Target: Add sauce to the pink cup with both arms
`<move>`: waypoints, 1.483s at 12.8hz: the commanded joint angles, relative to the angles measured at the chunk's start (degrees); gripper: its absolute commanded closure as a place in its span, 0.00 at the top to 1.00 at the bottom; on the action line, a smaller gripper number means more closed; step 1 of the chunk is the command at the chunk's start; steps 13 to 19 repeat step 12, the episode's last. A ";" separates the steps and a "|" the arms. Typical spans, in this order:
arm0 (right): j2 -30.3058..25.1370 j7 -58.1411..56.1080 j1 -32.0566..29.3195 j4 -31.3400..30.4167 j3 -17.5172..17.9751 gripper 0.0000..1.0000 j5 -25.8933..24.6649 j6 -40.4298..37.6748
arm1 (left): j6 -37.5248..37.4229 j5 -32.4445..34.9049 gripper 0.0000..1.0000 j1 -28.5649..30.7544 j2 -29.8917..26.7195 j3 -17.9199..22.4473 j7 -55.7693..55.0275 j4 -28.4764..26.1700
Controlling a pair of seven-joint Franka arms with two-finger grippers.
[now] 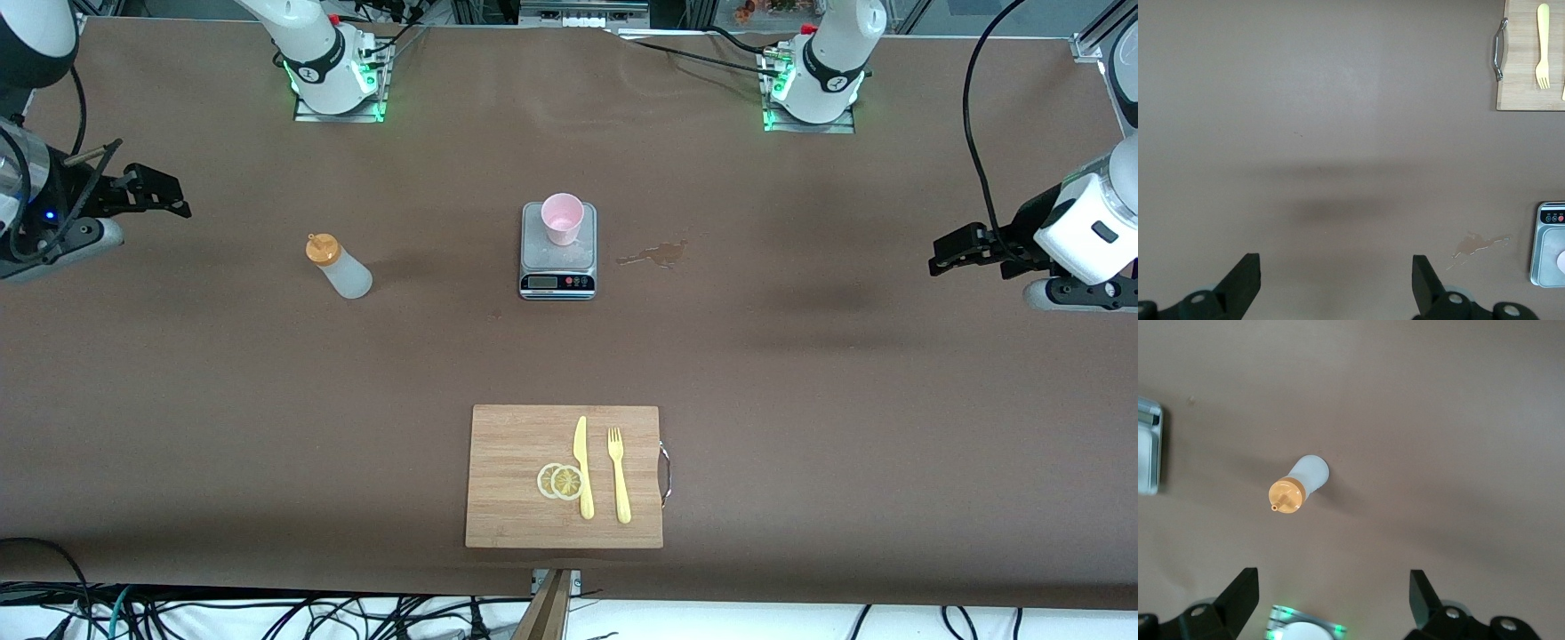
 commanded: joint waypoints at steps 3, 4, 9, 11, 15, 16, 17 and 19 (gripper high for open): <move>-2.46 21.36 -1.61 -2.72 2.81 1.00 -1.30 0.73 | -0.97 0.74 1.00 -0.32 0.69 0.08 0.97 1.74; -2.46 21.71 -1.70 -2.72 3.41 1.00 -2.17 1.25 | -0.97 0.74 1.00 -0.32 0.69 0.08 0.97 1.74; -3.77 19.87 -7.74 -3.86 7.00 1.00 -1.83 5.29 | -1.14 0.65 1.00 -0.50 1.30 0.08 0.97 2.70; -4.04 20.13 -7.76 -4.12 7.11 1.00 -1.74 4.07 | -1.05 0.56 1.00 -0.41 1.40 0.08 0.97 2.79; -4.56 21.00 -7.50 -4.47 7.11 1.00 -1.74 3.63 | -1.14 0.56 1.00 -0.41 1.40 0.08 0.97 2.79; -4.56 21.00 -7.50 -4.47 7.11 1.00 -1.74 3.63 | -1.14 0.56 1.00 -0.41 1.40 0.08 0.97 2.79; -4.56 21.00 -7.50 -4.47 7.11 1.00 -1.74 3.63 | -1.14 0.56 1.00 -0.41 1.40 0.08 0.97 2.79; -4.56 21.00 -7.50 -4.47 7.11 1.00 -1.74 3.63 | -1.14 0.56 1.00 -0.41 1.40 0.08 0.97 2.79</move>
